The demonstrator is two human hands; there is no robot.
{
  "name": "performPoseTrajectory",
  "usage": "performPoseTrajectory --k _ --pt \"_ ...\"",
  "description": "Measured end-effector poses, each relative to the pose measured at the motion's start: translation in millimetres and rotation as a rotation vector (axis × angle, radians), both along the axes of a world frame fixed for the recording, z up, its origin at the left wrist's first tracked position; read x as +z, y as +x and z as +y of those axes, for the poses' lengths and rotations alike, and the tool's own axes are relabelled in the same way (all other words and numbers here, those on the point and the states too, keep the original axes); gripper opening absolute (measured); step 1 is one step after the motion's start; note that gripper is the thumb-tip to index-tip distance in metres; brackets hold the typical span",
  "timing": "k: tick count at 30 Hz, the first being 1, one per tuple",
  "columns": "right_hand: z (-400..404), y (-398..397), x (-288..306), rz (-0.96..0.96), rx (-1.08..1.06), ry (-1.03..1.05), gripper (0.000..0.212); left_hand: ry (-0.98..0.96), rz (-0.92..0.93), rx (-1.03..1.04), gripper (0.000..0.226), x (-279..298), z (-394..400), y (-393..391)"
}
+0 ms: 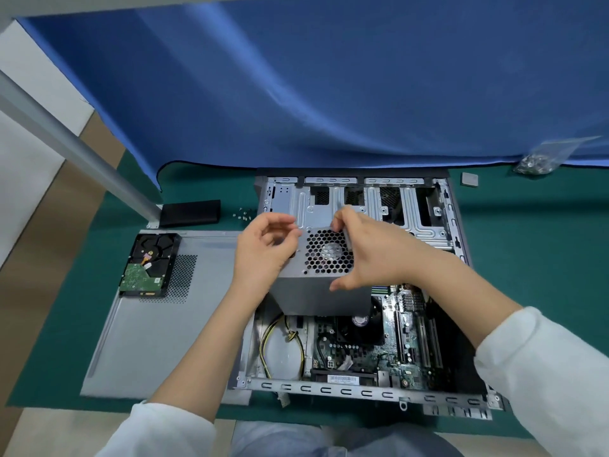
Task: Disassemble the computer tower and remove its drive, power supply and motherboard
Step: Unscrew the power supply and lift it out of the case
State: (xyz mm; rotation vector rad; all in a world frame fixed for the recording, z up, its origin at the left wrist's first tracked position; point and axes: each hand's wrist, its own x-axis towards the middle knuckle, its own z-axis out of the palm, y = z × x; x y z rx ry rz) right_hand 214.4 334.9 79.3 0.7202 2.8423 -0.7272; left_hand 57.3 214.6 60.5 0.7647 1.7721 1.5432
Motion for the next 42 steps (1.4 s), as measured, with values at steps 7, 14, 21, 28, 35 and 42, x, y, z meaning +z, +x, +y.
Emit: performPoseTrajectory --k 7,14,21,28,35,42 --pt "19.9 36.6 8.6 -0.05 -0.121 -0.166 0.077 0.015 -0.021 -0.025 0.024 0.1 15.4 19.2" --pt "21.9 29.1 19.3 -0.131 -0.121 -0.256 0.089 0.026 -0.208 0.022 0.021 -0.2 20.7 21.5" --pt "-0.8 -29.2 30.6 0.389 -0.196 -0.299 0.039 0.093 -0.458 0.055 0.028 17.1 14.2 -1.7" --pt "-7.3 -66.0 29.9 0.365 -0.078 -0.17 0.012 0.1 -0.654 0.122 0.031 20.9 -1.3 -27.2" --pt "-7.3 -79.8 25.7 0.271 -0.016 -0.03 0.011 0.004 -0.617 0.106 0.031 12.3 -6.6 -41.9" --pt "-2.2 -88.8 20.8 0.319 -0.09 -0.191 0.009 -0.031 -0.613 -0.033 0.027 4.7 -6.3 -54.8"
